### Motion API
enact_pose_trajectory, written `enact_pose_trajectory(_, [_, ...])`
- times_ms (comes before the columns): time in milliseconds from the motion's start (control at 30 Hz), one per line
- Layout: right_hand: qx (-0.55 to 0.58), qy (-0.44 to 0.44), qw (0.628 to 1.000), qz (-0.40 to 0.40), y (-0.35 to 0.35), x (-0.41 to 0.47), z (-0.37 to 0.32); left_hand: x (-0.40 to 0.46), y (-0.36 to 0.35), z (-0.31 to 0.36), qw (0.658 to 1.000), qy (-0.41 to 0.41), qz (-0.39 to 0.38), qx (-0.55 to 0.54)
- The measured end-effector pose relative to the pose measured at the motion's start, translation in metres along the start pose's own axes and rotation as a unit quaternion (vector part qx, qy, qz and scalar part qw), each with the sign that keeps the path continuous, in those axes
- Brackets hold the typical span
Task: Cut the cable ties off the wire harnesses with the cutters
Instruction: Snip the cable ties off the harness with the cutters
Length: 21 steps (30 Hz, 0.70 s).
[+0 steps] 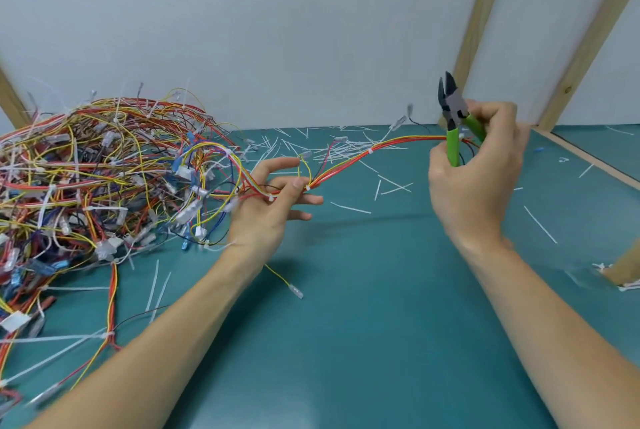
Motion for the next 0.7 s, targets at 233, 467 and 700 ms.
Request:
enact_pose_trajectory(233, [-0.009, 0.082, 0.996, 0.031, 0.008, -0.001, -0.022, -0.001, -0.008, -0.014, 0.992, -0.034, -0.067, 0.1])
enact_pose_trajectory(467, [-0.005, 0.098, 0.994, -0.038, -0.006, -0.011, -0.027, -0.019, -0.023, -0.039, 0.93, 0.034, -0.21, 0.301])
enact_pose_trajectory(700, [0.164, -0.14, 0.914, -0.345, -0.06, -0.039, -0.01, -0.015, -0.027, -0.026, 0.966, 0.102, -0.191, 0.14])
Point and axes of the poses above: each hand's wrist, its own x-axis towards the middle knuckle, its own y-axis out of the back of the hand, z = x × y, the point moved 5 cm from there along x, towards the middle knuckle, and after that the axes turned 5 degrees about -z, right-handed, at the moved point
